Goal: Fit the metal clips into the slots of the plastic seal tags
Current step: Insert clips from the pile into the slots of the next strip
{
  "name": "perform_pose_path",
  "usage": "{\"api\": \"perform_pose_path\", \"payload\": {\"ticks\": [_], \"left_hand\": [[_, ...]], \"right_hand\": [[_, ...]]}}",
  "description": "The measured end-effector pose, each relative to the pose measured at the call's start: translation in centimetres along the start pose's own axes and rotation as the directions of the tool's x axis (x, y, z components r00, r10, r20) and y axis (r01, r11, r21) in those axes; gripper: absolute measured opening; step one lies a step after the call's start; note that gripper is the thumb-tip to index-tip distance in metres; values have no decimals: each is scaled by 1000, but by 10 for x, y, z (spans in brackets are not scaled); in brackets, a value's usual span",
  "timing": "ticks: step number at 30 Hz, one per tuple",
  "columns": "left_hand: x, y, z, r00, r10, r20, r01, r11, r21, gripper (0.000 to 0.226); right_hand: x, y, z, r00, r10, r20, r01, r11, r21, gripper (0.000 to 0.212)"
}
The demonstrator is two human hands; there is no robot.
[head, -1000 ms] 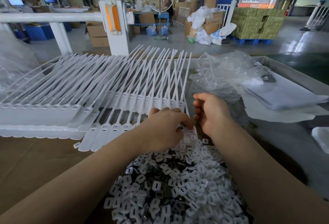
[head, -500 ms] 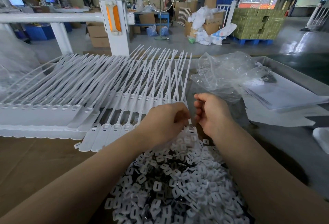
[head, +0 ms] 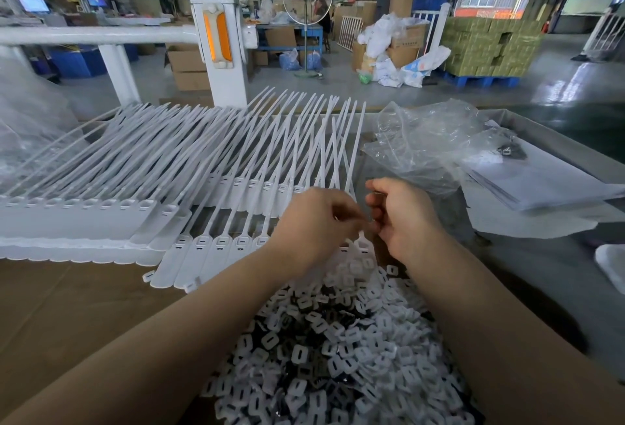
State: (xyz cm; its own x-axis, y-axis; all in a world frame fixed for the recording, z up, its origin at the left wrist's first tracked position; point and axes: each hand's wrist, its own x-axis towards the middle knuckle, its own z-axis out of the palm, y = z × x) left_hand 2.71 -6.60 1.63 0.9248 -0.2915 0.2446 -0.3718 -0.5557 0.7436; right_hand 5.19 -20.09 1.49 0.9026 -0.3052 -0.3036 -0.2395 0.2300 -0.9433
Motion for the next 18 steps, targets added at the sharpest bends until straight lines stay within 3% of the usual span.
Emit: {"api": "perform_pose_path", "payload": {"ticks": [3,5,8,18], "left_hand": [[2,-7,-16,978,-202,-58,168,916,-365,10],[2,-13,-25,960,-278,-40,226,849,-478,11],[1,-18,-30,954,-298,-16,250,826,-505,9],[3,-16,-31,960,-278,-38,222,835,-503,8]], "right_hand": [[-2,1,2,994,-61,86,74,985,-153,9],[-5,2,4,983,-94,155,133,955,-264,8],[-11,2,6,964,-115,240,200,909,-366,8],[-14,2,4,950,-124,285,218,919,-329,9]]}}
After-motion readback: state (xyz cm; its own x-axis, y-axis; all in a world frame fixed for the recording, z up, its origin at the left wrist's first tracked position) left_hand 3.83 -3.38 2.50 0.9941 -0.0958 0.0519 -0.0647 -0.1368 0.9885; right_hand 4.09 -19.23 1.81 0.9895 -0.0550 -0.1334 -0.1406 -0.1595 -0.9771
